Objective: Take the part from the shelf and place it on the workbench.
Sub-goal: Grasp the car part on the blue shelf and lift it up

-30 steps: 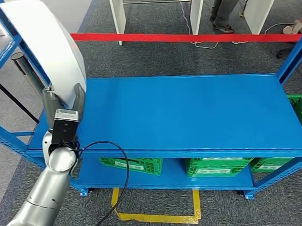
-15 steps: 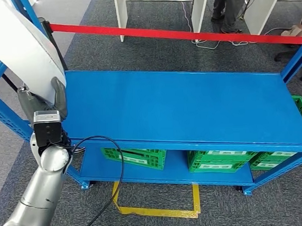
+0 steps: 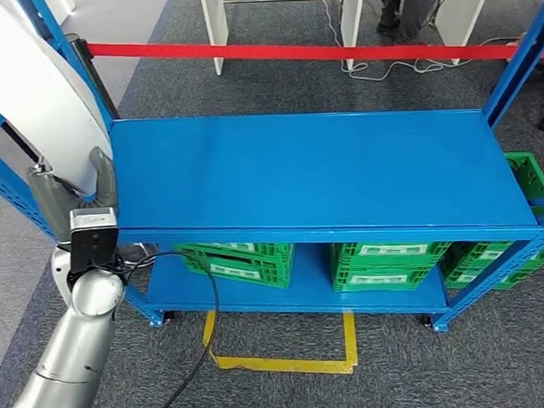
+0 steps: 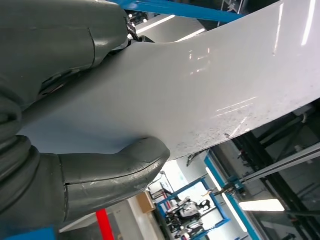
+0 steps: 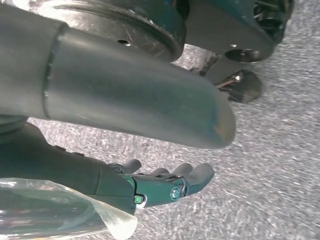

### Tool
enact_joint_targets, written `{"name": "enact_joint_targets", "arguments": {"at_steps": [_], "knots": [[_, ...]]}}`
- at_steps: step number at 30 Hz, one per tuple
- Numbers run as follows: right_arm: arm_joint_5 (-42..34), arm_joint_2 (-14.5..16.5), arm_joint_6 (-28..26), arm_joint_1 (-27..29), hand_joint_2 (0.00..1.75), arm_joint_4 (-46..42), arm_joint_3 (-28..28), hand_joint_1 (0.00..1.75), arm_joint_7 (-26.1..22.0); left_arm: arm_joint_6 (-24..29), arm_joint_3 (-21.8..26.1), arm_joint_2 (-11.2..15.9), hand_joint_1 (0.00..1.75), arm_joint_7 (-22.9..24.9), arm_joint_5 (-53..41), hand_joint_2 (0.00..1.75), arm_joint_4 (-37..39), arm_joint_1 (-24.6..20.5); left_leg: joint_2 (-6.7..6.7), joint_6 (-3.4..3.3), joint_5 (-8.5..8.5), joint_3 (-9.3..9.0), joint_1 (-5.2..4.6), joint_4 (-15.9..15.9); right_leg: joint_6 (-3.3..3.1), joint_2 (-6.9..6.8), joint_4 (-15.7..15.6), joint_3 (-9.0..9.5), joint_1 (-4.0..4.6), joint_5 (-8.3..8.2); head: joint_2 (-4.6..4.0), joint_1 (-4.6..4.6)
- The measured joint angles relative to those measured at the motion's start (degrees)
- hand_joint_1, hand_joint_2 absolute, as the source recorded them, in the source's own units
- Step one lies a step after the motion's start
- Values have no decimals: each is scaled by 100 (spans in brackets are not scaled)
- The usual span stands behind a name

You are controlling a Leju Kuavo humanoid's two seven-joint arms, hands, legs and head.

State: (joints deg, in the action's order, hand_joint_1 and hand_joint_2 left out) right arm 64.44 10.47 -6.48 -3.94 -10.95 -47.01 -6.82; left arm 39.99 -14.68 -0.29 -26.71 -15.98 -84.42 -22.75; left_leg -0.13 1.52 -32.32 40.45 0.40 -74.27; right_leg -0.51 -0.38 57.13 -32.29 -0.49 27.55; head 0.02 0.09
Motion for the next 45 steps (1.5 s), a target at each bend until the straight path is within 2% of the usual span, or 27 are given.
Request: {"name": "enact_joint_targets", "arguments": {"at_steps": [1, 3, 5, 6, 8, 9, 11, 13, 14, 15, 16, 18, 20, 21, 23, 24, 26, 28, 29, 30, 31, 33, 35, 38, 40, 43, 45], "knots": [[-11, 0, 14, -1, 0, 0, -3, 0, 1, 1, 8, 0, 175, 5, -28, 175, 1, 13, 0, -12, 131, -167, -1, 126, 7, 0, 22, -75, 1, -42, 0, -1], [-44, 3, 64, -2, 0, 0, -13, 0, -7, 0, 31, 1, 175, 14, -96, 175, 1, 17, -2, -74, 330, -701, -13, 837, 36, 7, 69, -193, 9, -109, 0, -1], [-89, 9, 143, -4, 0, 0, -28, 0, -38, 1, 55, 1, 175, 15, -154, 175, 1, 9, -4, -147, 298, -1120, -41, 1507, 94, 11, 93, -263, 16, -184, 0, 3], [-109, 11, 184, -6, 0, 0, -41, 0, -58, 2, 64, 1, 175, 15, -169, 175, 1, 7, -5, -174, 254, -1191, -58, 1662, 132, 10, 95, -291, 14, -226, 0, 5], [-138, 11, 249, -2, 0, 2, -76, 0, -96, 3, 76, 3, 175, 24, -190, 175, 2, 11, 8, -230, 311, -1147, -63, 1732, 213, 15, 101, -341, -1, -274, 0, 3], [-146, 11, 274, 3, 0, 3, -94, 0, -113, 3, 82, 7, 175, 36, -201, 175, 3, 11, 19, -268, 365, -1105, -56, 1751, 243, 19, 156, -393, -7, -187, 0, 6], [-155, 11, 311, 10, 0, 4, -114, 0, -146, 3, 92, 14, 175, 76, -217, 175, 4, 14, 40, -337, 498, -985, -37, 1779, 283, 29, 561, -551, -14, 267, 0, 22], [-156, 11, 323, 8, 0, 4, -125, 0, -179, 2, 99, 22, 175, 106, -223, 175, 5, 23, 39, -363, 608, -822, -42, 1774, 311, 29, 1266, -738, -16, 744, 0, 37], [-156, 11, 329, 5, 0, 3, -132, 0, -196, 1, 101, 27, 175, 111, -226, 175, 5, 32, 39, -360, 664, -737, -46, 1771, 322, 28, 1553, -785, -16, 796, 0, 37], [-160, 11, 340, 4, 0, 3, -140, 0, -217, -2, 102, 33, 175, 113, -228, 175, 5, 43, 39, -350, 717, -653, -47, 1768, 328, 28, 1697, -766, -16, 705, 0, 38], [-164, 11, 355, 4, 0, 3, -148, 0, -237, -5, 102, 41, 175, 115, -231, 175, 5, 57, 39, -337, 774, -575, -48, 1761, 327, 28, 1654, -658, -16, 515, 0, 42], [-176, 11, 389, 3, 0, 2, -159, 0, -266, -11, 102, 60, 175, 116, -232, 175, 5, 76, 39, -296, 873, -456, -50, 1745, 309, 28, 1050, -176, -16, 219, 0, 41], [-183, 11, 410, -8, 0, 2, -163, 0, -281, -13, 102, 79, 175, 116, -233, 175, 4, 76, 38, -243, 944, -390, -69, 1710, 275, 35, 242, 366, -10, 317, 0, 40], [-187, 11, 421, -13, 0, 2, -164, 0, -291, -13, 102, 88, 175, 116, -236, 175, 3, 75, 38, -213, 978, -372, -78, 1697, 247, 40, -2, 507, -5, 417, 0, 38], [-196, 11, 453, -8, 0, 3, -165, 0, -319, -10, 105, 104, 175, 116, -269, 175, 3, 86, 36, -153, 1027, -352, -77, 1683, 162, 39, -139, 535, -4, 472, 0, 39], [-199, 11, 472, 1, 0, 3, -166, 0, -335, -8, 111, 109, 175, 116, -307, 175, 3, 99, 34, -121, 984, -336, -68, 1650, 113, 31, -135, 528, -7, 445, 0, 36], [-202, 11, 502, 11, 0, 4, -168, 0, -360, -3, 131, 111, 175, 112, -405, 175, 3, 127, 30, -56, 636, -227, -47, 1306, 22, 7, -142, 514, -18, 374, 0, 28], [-201, 11, 519, 9, 0, 4, -169, 0, -370, -1, 152, 111, 175, 107, -463, 175, 3, 156, 29, 0, 136, -18, -28, 569, -15, 2, -129, 470, -12, 311, 0, 21], [-200, 11, 523, 12, 0, 4, -169, 0, -372, 1, 158, 111, 175, 105, -476, 175, 3, 171, 29, 16, 1, 55, -21, 244, -17, 3, -116, 433, -8, 287, 0, 20], [-199, 11, 527, 19, 0, 4, -170, 0, -372, 2, 163, 111, 175, 104, -484, 175, 3, 186, 29, 20, -7, 57, -17, 90, -13, 4, -97, 399, -6, 273, 0, 20], [-199, 11, 532, 24, 0, 4, -172, 0, -372, 2, 166, 111, 175, 102, -492, 175, 2, 201, 29, 13, 97, -33, -14, 156, -9, 5, -77, 373, -4, 267, 0, 20], [-203, 11, 566, 28, 0, 5, -179, 0, -372, 3, 170, 109, 175, 97, -496, 175, -1, 221, 26, -38, 432, -416, -18, 791, 8, 9, -39, 347, -2, 276, 0, 22], [-220, 16, 643, 16, 0, 7, -194, 0, -375, 3, 181, 102, 175, 70, -487, 175, -18, 236, 22, -107, 595, -722, -43, 1376, 50, 15, -13, 312, 9, 277, 0, 25], [-238, 23, 742, 17, 0, 9, -226, 0, -379, 4, 230, 68, 175, -2, -521, 175, -65, 263, 22, -181, 564, -782, -59, 1590, 135, 16, -7, 257, 18, 258, 0, 25], [-245, 24, 767, 21, 0, 9, -246, 0, -384, 5, 246, 43, 175, -6, -537, 175, -87, 272, 29, -248, 563, -797, -26, 1691, 194, 19, 128, 153, 25, 379, 0, 39], [-252, 24, 791, 24, 0, 10, -257, 0, -392, 5, 252, 6, 175, -8, -537, 175, -101, 316, 35, -312, 591, -782, -11, 1734, 250, 30, 1068, -319, 13, 832, 0, 60], [-265, 23, 817, 36, 0, 10, -263, 0, -376, 5, 261, -15, 175, -44, -525, 175, -107, 375, 45, -316, 595, -776, -17, 1725, 275, 29, 1584, -593, 0, 908, 0, 57]]}}
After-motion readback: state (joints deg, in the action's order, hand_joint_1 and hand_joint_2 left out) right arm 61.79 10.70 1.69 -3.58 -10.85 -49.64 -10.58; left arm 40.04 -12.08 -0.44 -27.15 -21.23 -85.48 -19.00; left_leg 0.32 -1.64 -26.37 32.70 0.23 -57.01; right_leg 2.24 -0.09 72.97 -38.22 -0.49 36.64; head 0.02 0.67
